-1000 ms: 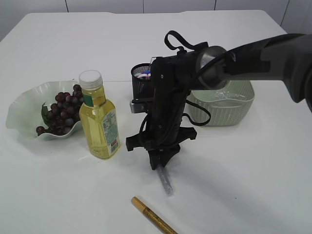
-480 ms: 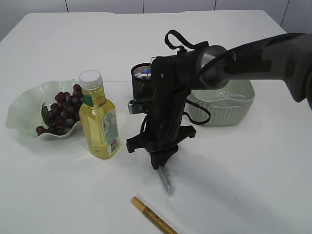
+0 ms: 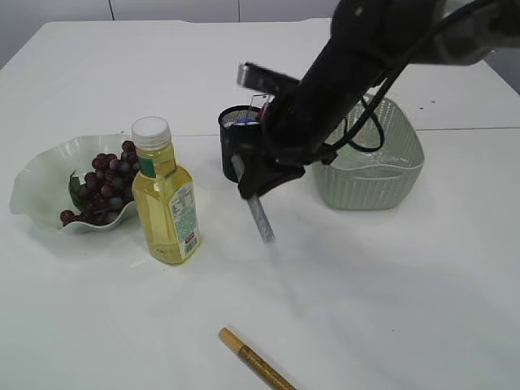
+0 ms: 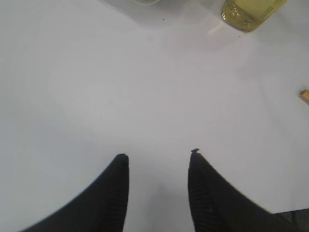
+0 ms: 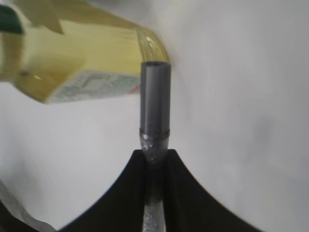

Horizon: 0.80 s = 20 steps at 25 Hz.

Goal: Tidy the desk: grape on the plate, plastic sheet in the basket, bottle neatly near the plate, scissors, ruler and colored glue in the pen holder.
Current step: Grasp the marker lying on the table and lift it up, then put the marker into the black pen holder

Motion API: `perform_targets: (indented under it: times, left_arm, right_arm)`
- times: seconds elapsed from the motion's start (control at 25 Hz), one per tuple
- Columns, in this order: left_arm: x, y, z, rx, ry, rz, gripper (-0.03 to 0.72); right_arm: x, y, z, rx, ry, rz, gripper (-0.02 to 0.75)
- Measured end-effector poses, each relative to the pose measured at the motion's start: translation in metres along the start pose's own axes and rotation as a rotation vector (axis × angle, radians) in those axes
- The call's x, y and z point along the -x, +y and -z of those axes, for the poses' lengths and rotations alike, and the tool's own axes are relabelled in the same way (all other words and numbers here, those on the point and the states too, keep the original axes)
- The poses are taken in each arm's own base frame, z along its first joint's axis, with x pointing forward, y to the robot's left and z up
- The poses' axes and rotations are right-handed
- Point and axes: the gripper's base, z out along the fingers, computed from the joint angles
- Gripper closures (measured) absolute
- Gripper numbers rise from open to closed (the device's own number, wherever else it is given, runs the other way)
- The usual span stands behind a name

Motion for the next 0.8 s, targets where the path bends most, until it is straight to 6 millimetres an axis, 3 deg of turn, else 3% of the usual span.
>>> perform_targets:
  times: [0.24,0.44,0.6,0.8]
  left_arm:
    - [0.0,0.0,0.0,0.0,0.0,0.0,0.381]
    - [0.0,0.0,0.0,0.0,0.0,0.0,0.381]
    - [0.0,0.0,0.0,0.0,0.0,0.0,0.381]
    - [0.0,0.0,0.0,-0.002,0.0,0.001,0.381]
  right_arm:
    - [0.02,-0.037,0.066,0.231,-0.289,-0.034,0.679]
    - [0.033,-0.062,0.101,0.331,-0.555,-0.023,0.679]
    - [0.044,-0.063,0.106,0.364,-0.711,0.064,0.679]
    - [0.063,-0.079,0.091,0.376,-0.792,0.12,0.678]
